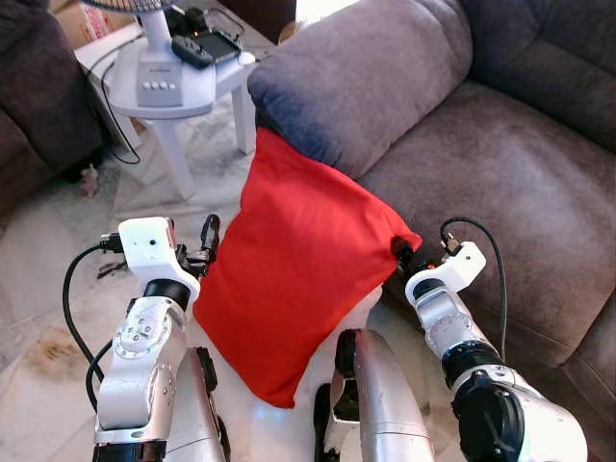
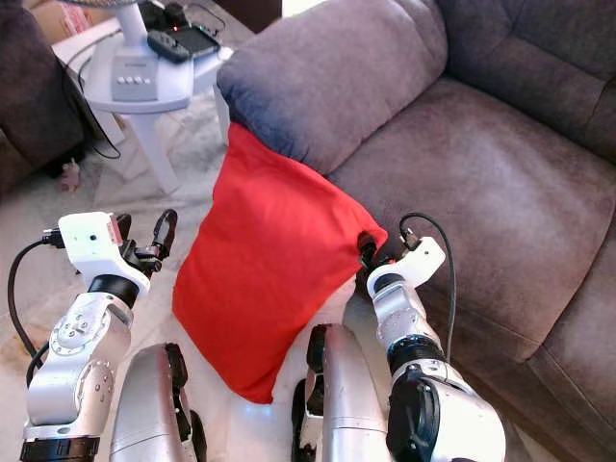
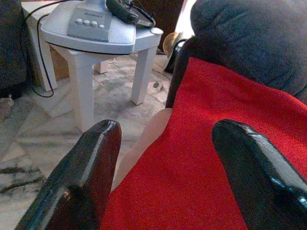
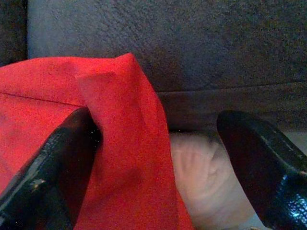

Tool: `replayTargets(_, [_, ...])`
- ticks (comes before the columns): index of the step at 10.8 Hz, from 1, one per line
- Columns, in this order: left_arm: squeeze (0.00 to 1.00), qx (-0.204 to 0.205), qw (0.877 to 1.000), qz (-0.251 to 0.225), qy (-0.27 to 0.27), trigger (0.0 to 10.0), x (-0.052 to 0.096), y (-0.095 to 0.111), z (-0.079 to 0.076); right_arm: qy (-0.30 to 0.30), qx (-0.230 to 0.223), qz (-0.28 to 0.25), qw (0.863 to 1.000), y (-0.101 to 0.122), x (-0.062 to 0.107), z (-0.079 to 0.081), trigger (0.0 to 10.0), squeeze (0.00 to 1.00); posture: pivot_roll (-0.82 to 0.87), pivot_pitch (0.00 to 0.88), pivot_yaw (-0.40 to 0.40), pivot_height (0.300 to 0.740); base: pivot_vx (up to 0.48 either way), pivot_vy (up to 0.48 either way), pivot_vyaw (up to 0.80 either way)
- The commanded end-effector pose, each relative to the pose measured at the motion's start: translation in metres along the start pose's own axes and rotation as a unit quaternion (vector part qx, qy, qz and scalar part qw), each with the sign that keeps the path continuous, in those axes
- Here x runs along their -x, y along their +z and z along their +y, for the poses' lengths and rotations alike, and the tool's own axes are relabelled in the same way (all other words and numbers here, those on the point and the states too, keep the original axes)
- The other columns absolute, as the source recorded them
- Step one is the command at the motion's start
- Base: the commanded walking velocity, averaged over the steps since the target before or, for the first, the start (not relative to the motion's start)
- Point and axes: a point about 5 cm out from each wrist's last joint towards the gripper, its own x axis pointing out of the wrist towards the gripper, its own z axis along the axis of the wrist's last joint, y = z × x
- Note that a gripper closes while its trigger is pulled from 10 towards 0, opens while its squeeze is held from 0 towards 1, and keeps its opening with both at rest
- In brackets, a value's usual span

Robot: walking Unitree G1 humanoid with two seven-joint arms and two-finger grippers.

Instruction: Move the pillow to the sofa from floor

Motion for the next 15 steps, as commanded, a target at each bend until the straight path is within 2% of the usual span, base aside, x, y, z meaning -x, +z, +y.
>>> replayTargets(1, [0.00, 0.007, 1.000, -0.003, -0.010, 10.0, 0.004, 0.003, -0.004, 0.010, -0.012, -0.013, 1.000, 0.003, 0.001, -0.001, 10.0, 0.00, 0.13, 0.292, -0.134, 0.535, 0.000, 0.000, 0.00])
replayTargets(2, [0.00, 0.015, 1.000, -0.009, -0.012, 10.0, 0.004, 0.006, -0.006, 0.043, -0.029, -0.026, 0.998, 0.006, 0.000, 0.005, 10.0, 0.00, 0.13, 0.293, -0.134, 0.535, 0.000, 0.000, 0.00])
replayTargets(4, [0.00, 0.021, 0.999, -0.029, -0.022, 10.0, 0.004, 0.014, -0.009, 0.053, -0.036, -0.046, 0.997, 0.010, 0.001, 0.005, 10.0, 0.00, 0.13, 0.293, -0.135, 0.535, 0.000, 0.000, 0.00])
replayTargets(6, [0.00, 0.017, 0.999, -0.030, -0.025, 10.0, 0.005, 0.017, -0.008, 0.066, -0.037, -0.054, 0.996, 0.013, 0.001, 0.006, 10.0, 0.00, 0.14, 0.296, -0.133, 0.535, 0.000, 0.000, 0.00])
replayTargets(7, [0.00, 0.014, 0.999, -0.029, -0.025, 10.0, 0.006, 0.017, -0.007, 0.070, -0.030, -0.053, 0.996, 0.013, 0.001, 0.006, 7.7, 0.00, 0.14, 0.296, -0.133, 0.535, 0.000, 0.000, 0.00])
replayTargets(8, [0.00, 0.010, 0.999, -0.027, -0.026, 10.0, 0.007, 0.018, -0.006, 0.067, -0.025, -0.051, 0.996, 0.011, 0.002, 0.005, 1.1, 0.00, 0.14, 0.296, -0.133, 0.535, 0.000, 0.000, 0.00])
replayTargets(9, [0.00, 0.009, 0.999, -0.025, -0.029, 10.0, 0.007, 0.019, -0.006, 0.062, -0.020, -0.049, 0.997, 0.009, 0.002, 0.003, 4.2, 0.00, 0.14, 0.298, -0.128, 0.535, 0.000, 0.000, 0.00])
replayTargets(10, [0.00, 0.008, 0.999, -0.023, -0.031, 10.0, 0.007, 0.019, -0.006, 0.053, -0.007, -0.042, 0.998, 0.006, 0.003, 0.000, 10.0, 0.00, 0.14, 0.301, -0.127, 0.535, 0.000, 0.000, 0.00])
replayTargets(12, [0.00, 0.008, 0.999, -0.021, -0.035, 10.0, 0.011, 0.021, -0.008, 0.048, -0.001, -0.042, 0.998, 0.006, 0.004, -0.003, 10.0, 0.00, 0.14, 0.320, -0.126, 0.535, 0.000, 0.000, 0.00])
replayTargets(15, [0.00, 0.008, 0.999, -0.024, -0.040, 10.0, 0.015, 0.029, -0.011, 0.062, 0.008, -0.047, 0.997, 0.008, 0.003, 0.002, 10.0, 0.00, 0.15, 0.348, -0.120, 0.535, 0.000, 0.000, 0.00])
